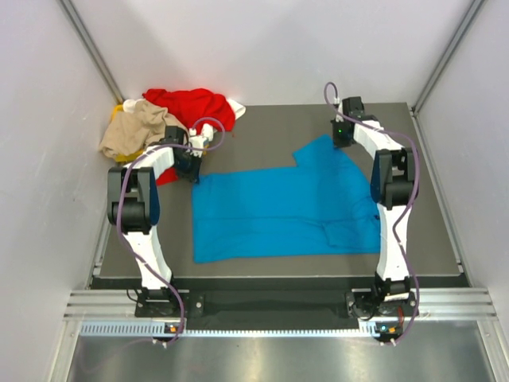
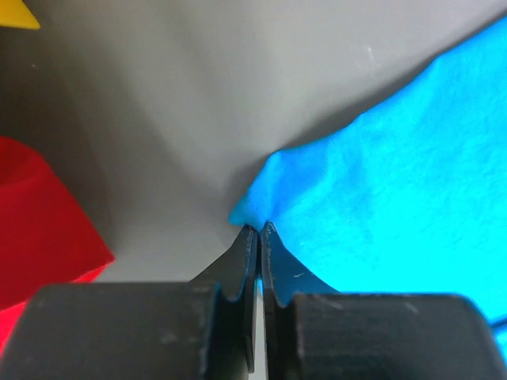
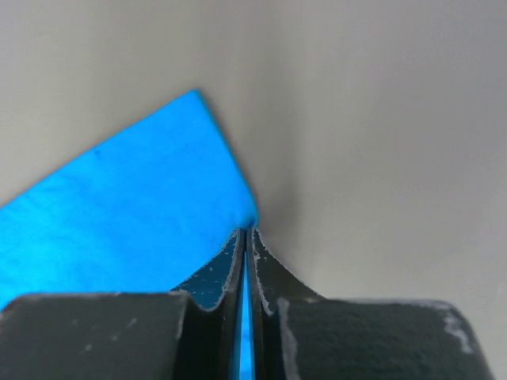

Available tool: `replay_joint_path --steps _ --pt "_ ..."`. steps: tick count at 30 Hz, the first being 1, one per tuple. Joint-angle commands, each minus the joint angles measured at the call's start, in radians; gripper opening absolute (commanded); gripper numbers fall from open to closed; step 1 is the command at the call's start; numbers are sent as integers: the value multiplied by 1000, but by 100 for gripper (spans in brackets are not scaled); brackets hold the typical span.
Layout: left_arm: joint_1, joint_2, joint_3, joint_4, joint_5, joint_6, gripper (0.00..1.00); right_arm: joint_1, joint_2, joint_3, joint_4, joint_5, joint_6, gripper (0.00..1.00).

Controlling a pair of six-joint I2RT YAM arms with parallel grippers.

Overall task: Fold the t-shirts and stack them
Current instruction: Fold the tshirt

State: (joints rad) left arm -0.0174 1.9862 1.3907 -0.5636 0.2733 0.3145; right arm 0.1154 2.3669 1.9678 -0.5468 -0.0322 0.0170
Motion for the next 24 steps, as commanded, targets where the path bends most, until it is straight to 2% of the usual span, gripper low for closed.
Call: replay_joint_path --steps 1,10,17,24 --pt "4 0 14 -19 33 11 0 -2 -81 -98 -1 -83 15 0" --pt "5 -176 -88 47 122 106 0 -17 -377 -334 76 -123 52 0" --pt "5 -262 -165 16 141 212 0 -25 -674 -659 137 -74 100 0" --pt "5 -322 -249 -42 165 314 0 -68 -978 -1030 117 -5 161 0"
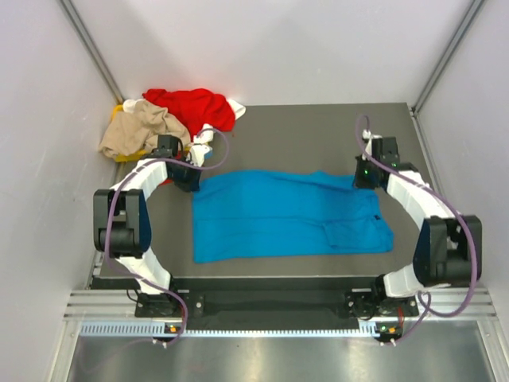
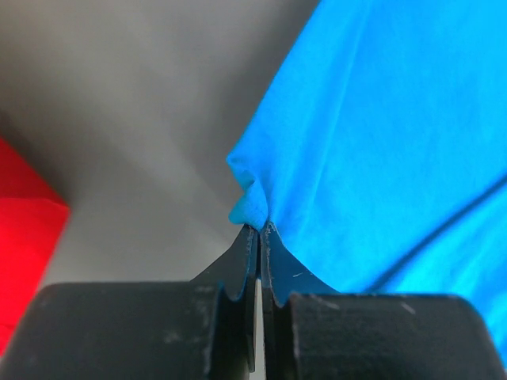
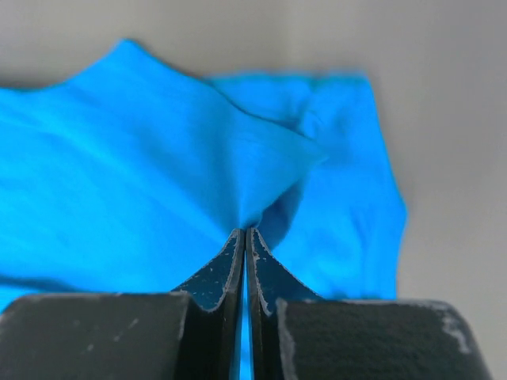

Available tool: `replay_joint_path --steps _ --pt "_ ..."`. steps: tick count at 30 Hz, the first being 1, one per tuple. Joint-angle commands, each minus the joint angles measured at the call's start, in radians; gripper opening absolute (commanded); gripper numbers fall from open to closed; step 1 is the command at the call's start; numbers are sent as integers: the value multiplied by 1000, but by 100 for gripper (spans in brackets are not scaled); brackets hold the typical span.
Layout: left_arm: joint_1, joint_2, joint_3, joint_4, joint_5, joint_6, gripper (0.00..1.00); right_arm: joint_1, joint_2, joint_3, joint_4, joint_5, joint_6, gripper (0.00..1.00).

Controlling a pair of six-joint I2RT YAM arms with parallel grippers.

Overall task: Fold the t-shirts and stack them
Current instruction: Fold the tshirt

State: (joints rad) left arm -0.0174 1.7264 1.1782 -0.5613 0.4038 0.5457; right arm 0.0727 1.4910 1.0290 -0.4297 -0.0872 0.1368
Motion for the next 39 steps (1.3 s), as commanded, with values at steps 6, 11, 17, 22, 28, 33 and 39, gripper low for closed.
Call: replay_joint_path --steps 6,11,17,22,28,33,39 --pt "5 -96 -83 -60 29 163 0 -97 -253 -239 -44 44 61 0" --pt "7 -97 -98 -38 -8 181 0 -168 -284 -254 -69 -15 72 0" --pt "8 -125 -117 -14 -43 201 0 -169 -294 -260 -106 -31 107 0" --pt "10 -110 -134 -26 -27 224 0 -169 -262 -285 -112 -46 127 0" --pt "10 -140 -135 -84 21 281 4 -174 -206 -290 -98 -11 133 0" --pt "34 -177 -127 -276 112 465 25 -183 -202 -296 -99 17 132 16" --pt "65 -197 -68 -578 171 686 52 -183 -314 -236 -144 83 116 48"
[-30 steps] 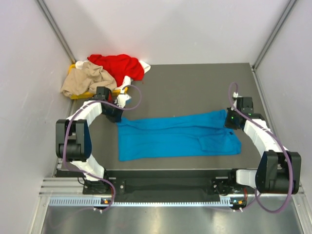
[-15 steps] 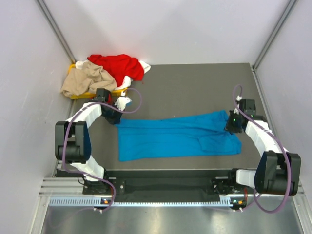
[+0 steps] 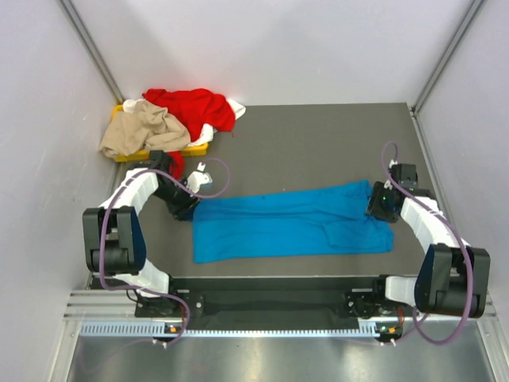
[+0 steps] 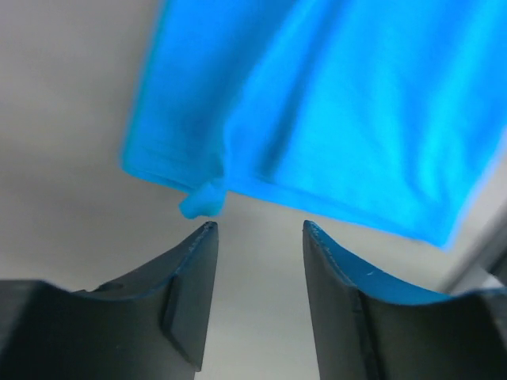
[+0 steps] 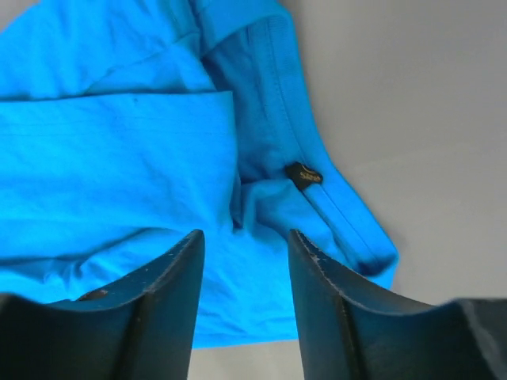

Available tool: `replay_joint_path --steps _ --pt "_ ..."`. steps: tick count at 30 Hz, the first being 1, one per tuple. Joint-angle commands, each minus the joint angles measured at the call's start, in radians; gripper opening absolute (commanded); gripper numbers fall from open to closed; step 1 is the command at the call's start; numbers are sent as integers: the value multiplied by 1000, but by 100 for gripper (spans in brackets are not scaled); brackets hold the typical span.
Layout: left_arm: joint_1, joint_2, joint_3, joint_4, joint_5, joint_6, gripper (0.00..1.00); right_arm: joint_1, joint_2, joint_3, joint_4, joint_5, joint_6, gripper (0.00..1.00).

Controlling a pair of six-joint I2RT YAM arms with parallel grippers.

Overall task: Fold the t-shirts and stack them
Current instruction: Fold the tshirt

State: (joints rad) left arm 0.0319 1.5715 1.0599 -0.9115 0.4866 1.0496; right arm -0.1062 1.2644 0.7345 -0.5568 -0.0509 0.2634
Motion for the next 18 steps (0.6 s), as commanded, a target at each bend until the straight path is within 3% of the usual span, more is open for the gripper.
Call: replay_joint_path --steps 1,3,4,8,10,11,14,18 --pt "23 -50 60 -248 101 182 53 14 -130 69 -15 46 -12 49" --pt "28 -67 77 -207 113 143 53 57 -158 103 -9 48 -12 50" --pt "33 -65 89 -192 122 94 52 139 -161 115 3 46 -10 49" --pt "33 -31 202 -151 306 21 50 347 -71 164 99 -65 8 40" --pt "25 -22 174 15 310 -259 51 467 34 210 149 -87 17 32" --pt "17 2 157 148 252 -322 50 500 73 229 161 -101 17 28" --pt "-10 59 108 264 50 -460 52 559 202 293 173 -83 39 27" --pt "-12 65 51 455 -138 -620 64 495 257 316 114 48 77 25"
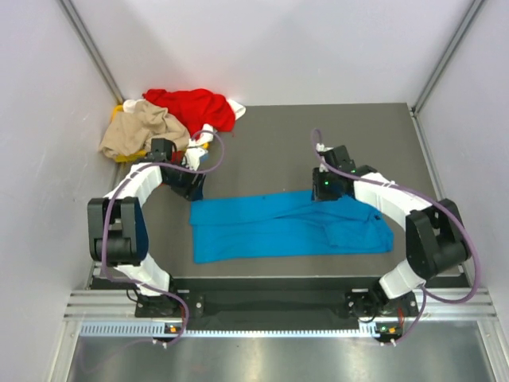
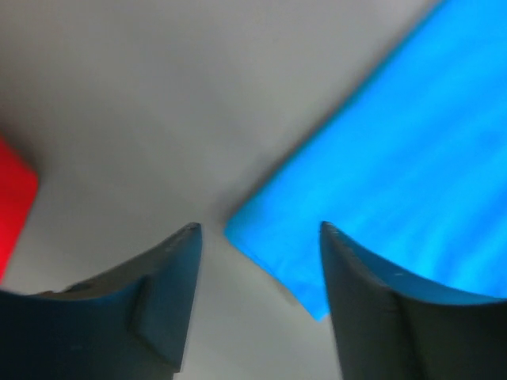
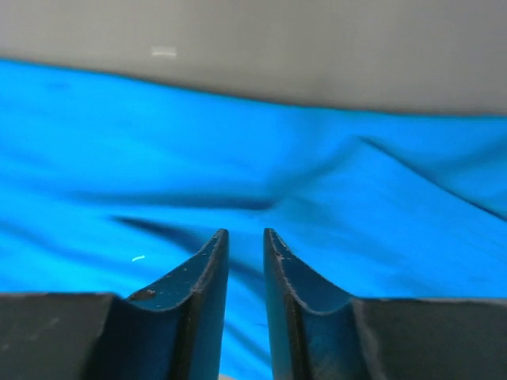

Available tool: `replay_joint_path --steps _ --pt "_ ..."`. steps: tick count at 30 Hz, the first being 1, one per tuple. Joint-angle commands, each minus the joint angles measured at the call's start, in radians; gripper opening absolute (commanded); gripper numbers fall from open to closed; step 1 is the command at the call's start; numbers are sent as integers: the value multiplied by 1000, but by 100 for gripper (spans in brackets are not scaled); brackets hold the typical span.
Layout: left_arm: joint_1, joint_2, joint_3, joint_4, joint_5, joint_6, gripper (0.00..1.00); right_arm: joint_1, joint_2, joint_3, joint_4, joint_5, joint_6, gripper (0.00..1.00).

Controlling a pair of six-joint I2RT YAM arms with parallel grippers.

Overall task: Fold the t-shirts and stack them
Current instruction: Fold the tshirt

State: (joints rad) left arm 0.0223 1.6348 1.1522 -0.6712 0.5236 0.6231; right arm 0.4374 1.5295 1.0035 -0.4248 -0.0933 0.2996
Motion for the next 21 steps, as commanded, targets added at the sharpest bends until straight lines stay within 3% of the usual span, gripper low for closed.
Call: replay_joint_path --steps 1,2,3,6,10,13,18,19,20,21 --pt "-2 -4 -60 234 -195 -204 67 -101 -40 28 -19 118 48 29" --pt "-4 -12 -65 249 -207 -206 73 -130 -60 17 -16 159 55 37" --pt "-2 -10 -66 255 -214 -192 75 -190 -80 4 -11 187 49 51" --pt "-5 19 -74 255 -211 -177 76 -297 -98 -37 3 225 15 59" --pt "-19 60 -109 254 -194 -142 76 -472 -19 -57 43 138 -28 63" --pt "-19 71 -137 251 -169 -129 76 -520 59 -42 96 19 -39 62" --pt "-19 69 -198 312 -188 -129 68 -531 171 -2 138 1 -39 54" --pt "-19 74 -200 308 -192 -128 57 -535 184 9 146 3 -34 49" --pt "-19 83 -198 297 -186 -125 48 -543 198 14 153 -3 -33 34" --pt "-19 86 -195 257 -163 -119 41 -549 213 20 167 -12 -33 27"
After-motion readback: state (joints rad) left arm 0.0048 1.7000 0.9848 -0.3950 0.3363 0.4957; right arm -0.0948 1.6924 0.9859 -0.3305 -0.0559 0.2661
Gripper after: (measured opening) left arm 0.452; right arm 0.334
